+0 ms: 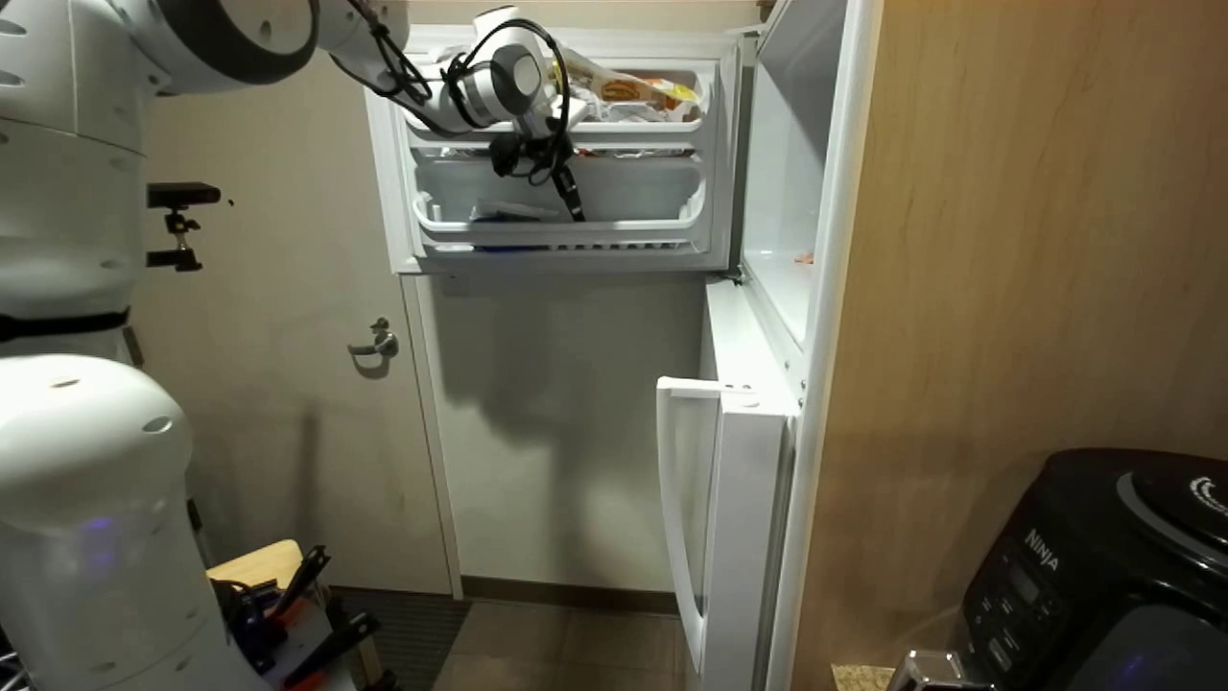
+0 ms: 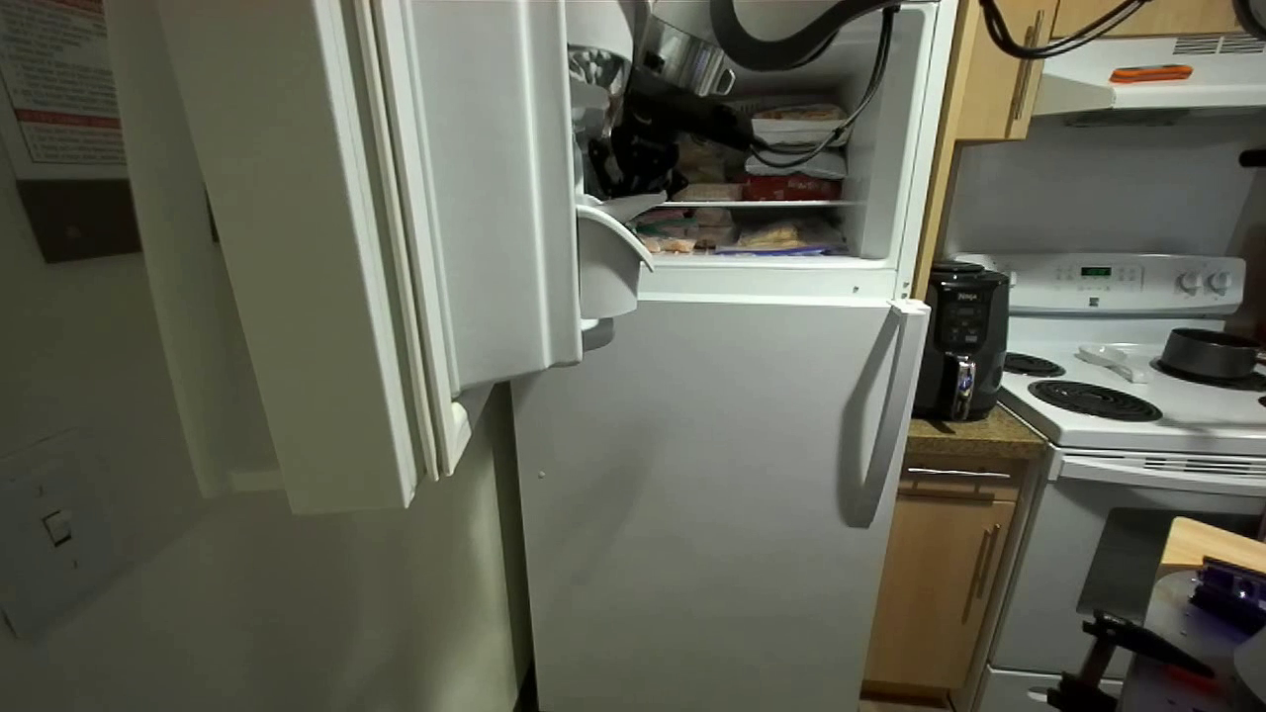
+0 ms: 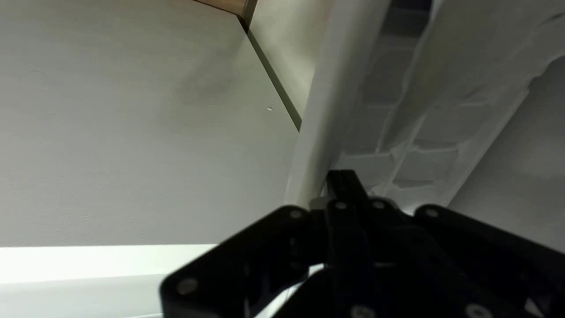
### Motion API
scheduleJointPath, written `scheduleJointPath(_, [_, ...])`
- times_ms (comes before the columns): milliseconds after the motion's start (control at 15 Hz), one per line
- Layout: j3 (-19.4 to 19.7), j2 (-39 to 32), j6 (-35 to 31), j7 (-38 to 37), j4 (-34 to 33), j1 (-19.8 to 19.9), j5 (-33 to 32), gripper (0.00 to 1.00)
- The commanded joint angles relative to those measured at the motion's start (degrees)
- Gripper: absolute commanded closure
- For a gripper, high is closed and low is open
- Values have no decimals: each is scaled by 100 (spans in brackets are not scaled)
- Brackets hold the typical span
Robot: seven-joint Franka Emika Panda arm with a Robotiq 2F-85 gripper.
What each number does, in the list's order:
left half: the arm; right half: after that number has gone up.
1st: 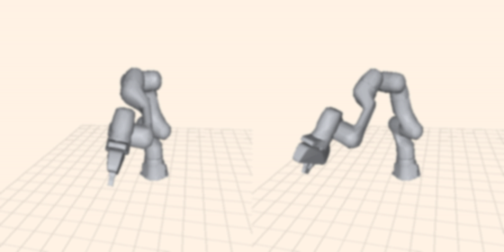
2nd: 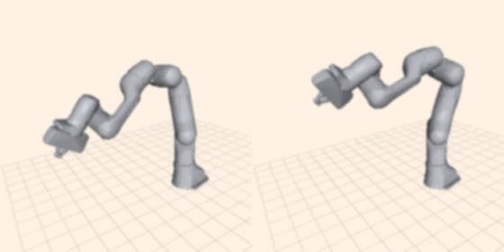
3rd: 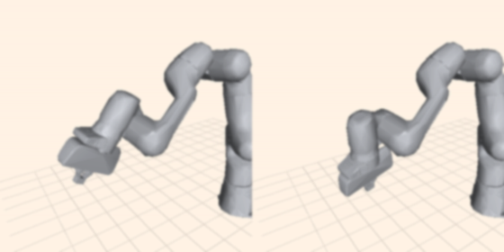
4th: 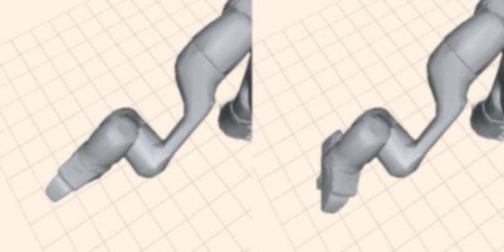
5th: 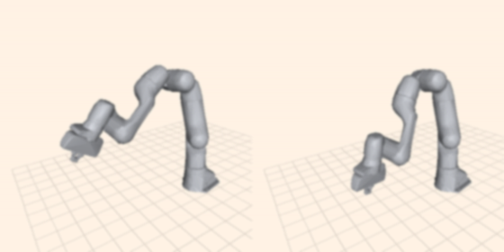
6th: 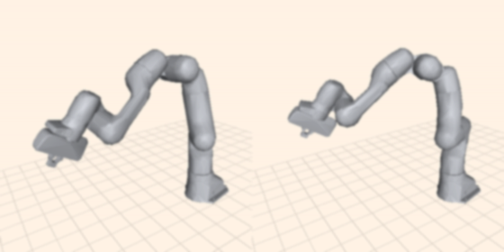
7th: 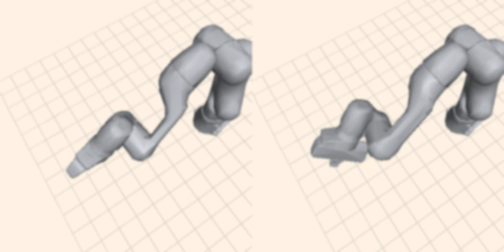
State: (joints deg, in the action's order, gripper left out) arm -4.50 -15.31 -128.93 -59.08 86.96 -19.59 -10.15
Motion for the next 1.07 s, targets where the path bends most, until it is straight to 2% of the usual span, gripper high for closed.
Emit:
scheduleJointPath(0, [-17, 700, -237, -305, 752, 54, -147, 100])
scheduleJointPath(1000, [15, 1531, -1586, -589, 2189, 453, -225, 100])
